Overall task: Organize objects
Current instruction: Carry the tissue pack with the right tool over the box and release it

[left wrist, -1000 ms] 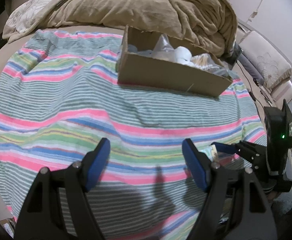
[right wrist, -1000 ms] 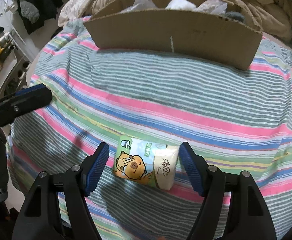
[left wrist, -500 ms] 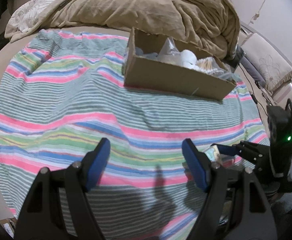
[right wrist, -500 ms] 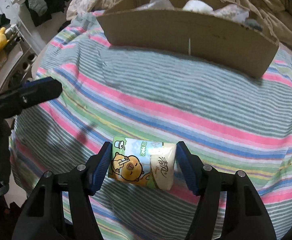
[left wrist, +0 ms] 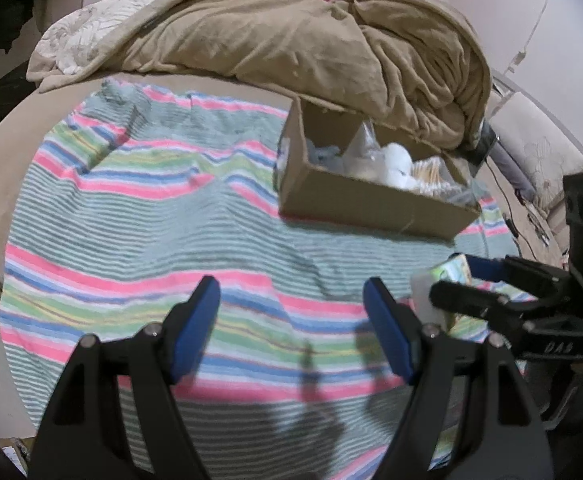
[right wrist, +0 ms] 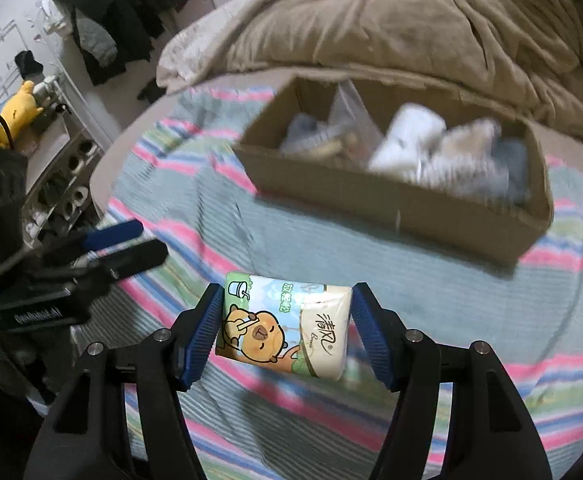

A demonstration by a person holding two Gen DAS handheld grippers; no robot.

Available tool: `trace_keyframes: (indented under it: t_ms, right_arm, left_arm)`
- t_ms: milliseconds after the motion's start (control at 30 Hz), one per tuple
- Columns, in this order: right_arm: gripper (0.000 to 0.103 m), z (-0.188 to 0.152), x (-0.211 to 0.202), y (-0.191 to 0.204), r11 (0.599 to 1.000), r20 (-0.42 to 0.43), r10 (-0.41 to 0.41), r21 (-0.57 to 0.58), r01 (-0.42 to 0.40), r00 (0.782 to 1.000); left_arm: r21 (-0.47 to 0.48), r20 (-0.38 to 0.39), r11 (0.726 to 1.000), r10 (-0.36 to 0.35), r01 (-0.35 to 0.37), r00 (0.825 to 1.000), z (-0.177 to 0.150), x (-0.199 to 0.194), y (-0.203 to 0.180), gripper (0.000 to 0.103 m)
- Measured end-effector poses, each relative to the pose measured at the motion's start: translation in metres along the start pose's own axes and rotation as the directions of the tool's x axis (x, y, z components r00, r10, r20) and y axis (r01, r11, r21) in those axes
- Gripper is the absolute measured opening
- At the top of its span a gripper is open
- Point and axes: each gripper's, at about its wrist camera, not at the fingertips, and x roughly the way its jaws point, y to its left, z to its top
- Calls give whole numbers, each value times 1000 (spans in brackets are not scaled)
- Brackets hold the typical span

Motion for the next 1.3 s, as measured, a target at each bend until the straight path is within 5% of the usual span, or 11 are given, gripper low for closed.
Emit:
trace_keyframes:
  t_ms: [633, 1300]
  right_arm:
    - [68, 80, 2, 2, 1000, 112, -5, -11, 7, 994]
    - [68, 141, 76, -19, 996, 135, 1, 87, -13, 991]
  left_arm:
    - [-25, 61, 1000, -12, 14, 998, 30, 5, 24, 76]
    - [-37, 95, 999, 30, -26, 995, 64, 21, 52, 76]
